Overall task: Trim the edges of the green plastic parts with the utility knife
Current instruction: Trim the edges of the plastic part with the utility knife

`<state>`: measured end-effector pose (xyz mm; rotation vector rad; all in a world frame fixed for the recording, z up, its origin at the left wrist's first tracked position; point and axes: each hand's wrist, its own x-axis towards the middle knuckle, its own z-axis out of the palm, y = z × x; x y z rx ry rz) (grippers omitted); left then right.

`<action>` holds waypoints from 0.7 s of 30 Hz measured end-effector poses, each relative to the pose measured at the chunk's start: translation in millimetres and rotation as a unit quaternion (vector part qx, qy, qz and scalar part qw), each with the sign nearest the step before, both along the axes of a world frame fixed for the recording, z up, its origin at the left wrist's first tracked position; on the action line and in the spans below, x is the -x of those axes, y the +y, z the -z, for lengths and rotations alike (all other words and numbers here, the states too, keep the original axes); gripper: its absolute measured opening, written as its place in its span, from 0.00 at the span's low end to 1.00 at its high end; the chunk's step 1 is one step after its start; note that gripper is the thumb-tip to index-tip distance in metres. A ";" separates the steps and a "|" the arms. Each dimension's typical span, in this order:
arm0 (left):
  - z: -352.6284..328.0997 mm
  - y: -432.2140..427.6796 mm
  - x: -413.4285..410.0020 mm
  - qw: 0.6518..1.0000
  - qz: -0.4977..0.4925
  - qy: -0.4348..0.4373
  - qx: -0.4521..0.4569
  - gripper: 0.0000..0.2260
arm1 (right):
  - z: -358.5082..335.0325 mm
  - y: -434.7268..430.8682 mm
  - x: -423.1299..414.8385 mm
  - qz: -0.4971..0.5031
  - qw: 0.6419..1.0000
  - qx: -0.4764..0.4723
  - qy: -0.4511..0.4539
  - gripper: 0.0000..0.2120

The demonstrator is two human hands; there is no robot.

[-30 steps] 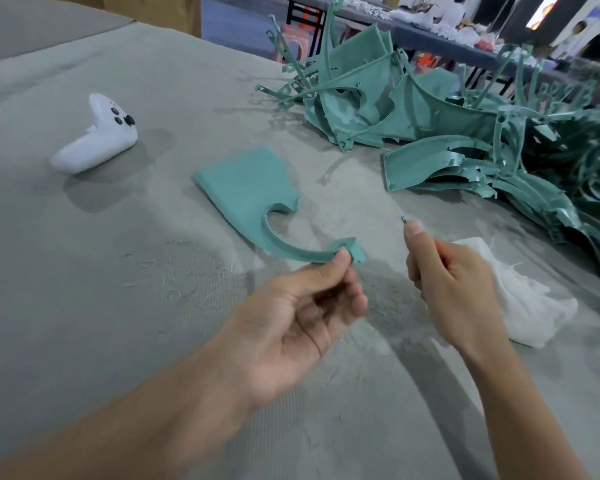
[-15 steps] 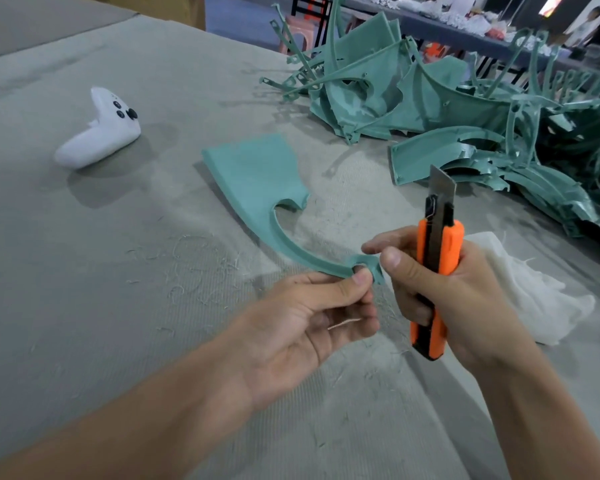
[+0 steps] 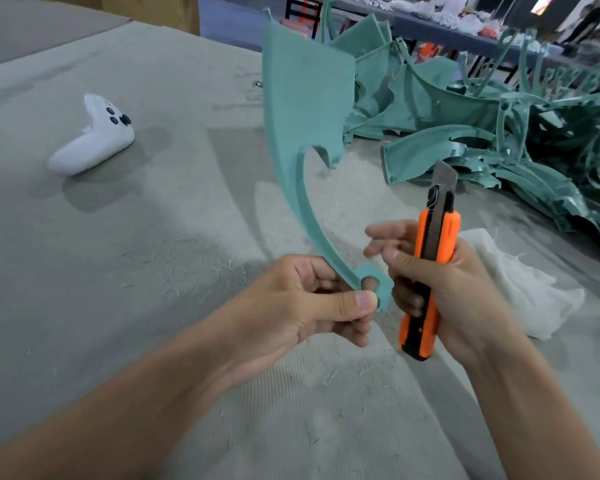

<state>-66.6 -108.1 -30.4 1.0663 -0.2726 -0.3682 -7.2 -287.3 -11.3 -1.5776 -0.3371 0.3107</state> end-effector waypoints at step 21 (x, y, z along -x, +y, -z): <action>0.3 7.8 -0.3 0.992 0.118 -0.040 0.015 0.03 | 3.2 6.4 0.9 0.149 0.988 -0.026 0.027 0.22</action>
